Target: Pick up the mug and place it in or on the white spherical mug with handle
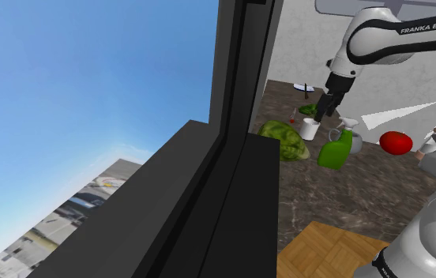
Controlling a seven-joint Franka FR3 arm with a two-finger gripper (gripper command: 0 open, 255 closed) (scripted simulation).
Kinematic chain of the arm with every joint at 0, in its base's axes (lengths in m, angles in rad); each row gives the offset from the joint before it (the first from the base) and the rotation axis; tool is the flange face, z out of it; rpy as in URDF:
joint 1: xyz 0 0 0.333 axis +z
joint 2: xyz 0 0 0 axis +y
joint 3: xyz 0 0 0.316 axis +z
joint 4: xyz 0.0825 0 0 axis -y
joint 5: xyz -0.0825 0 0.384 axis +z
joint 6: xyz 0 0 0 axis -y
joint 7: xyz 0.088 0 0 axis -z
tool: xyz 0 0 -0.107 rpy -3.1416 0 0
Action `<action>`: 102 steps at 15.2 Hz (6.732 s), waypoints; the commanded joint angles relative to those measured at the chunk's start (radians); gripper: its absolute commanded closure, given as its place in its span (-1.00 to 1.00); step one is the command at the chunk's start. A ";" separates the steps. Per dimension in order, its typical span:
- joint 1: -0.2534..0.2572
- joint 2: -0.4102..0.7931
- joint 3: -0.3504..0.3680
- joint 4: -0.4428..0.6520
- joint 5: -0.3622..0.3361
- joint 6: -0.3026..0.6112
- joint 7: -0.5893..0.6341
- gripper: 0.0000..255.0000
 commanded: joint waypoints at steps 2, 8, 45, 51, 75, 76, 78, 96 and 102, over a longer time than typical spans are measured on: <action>-0.005 0.097 -0.044 0.044 -0.003 0.051 -0.052 -1.00; -0.018 0.308 -0.128 0.161 0.026 0.135 -0.169 -1.00; -0.195 0.990 -0.180 0.668 0.284 0.246 -0.489 1.00; -0.194 0.984 -0.182 0.673 0.282 0.235 -0.487 1.00; -0.193 0.903 -0.206 0.883 0.241 -0.049 -0.471 1.00; -0.194 0.902 -0.206 0.895 0.241 -0.062 -0.470 1.00; -0.197 0.902 -0.207 0.922 0.240 -0.089 -0.470 1.00; -0.307 0.688 -0.305 0.739 0.175 -0.097 -0.689 1.00; -0.310 0.682 -0.308 0.666 0.173 -0.030 -0.700 1.00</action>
